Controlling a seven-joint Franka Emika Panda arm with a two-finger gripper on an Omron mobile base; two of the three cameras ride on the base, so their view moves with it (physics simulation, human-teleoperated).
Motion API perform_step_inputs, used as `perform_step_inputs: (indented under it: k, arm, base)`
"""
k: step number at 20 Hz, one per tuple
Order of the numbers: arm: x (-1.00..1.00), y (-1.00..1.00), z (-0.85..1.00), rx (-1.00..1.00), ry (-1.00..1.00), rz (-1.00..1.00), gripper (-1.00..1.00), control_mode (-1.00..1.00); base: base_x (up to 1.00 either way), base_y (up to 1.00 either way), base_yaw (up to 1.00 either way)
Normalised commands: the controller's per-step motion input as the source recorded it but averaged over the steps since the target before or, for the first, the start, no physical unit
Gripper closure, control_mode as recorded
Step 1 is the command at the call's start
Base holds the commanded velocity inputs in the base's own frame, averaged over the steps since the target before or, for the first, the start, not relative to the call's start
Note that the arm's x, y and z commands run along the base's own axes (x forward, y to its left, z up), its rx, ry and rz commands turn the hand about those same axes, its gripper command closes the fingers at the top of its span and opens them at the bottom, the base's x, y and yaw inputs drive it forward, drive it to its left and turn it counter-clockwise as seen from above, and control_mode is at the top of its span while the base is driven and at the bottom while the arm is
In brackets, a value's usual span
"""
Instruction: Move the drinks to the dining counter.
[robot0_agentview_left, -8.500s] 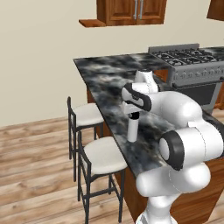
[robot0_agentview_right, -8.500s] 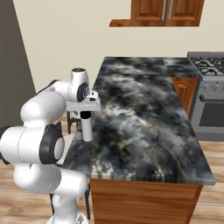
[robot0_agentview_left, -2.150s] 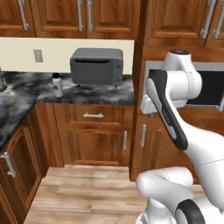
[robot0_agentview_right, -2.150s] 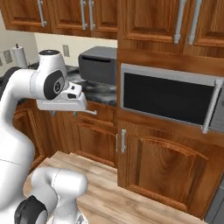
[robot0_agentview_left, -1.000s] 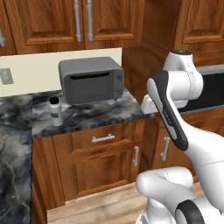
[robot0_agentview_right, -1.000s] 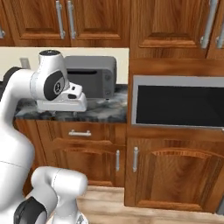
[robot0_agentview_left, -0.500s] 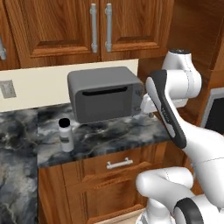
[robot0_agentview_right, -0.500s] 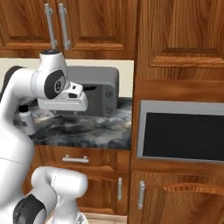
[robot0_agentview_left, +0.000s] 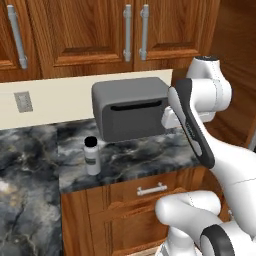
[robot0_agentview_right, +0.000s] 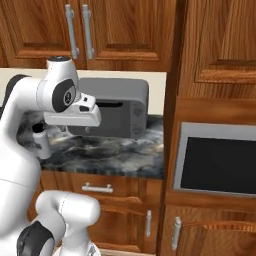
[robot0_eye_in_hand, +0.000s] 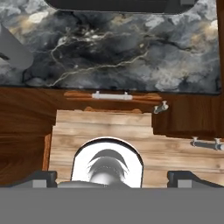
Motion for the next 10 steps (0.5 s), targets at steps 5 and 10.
perform_step_inputs:
  k: [5,10]
  arm:
    - [0.0,0.0,0.0,0.0,0.0,0.0,-1.0,1.0]
    - [0.0,0.0,0.0,0.0,0.0,0.0,-1.0,1.0]
  base:
    - [0.4,0.32,0.19]
    - [0.51,0.0,0.23]
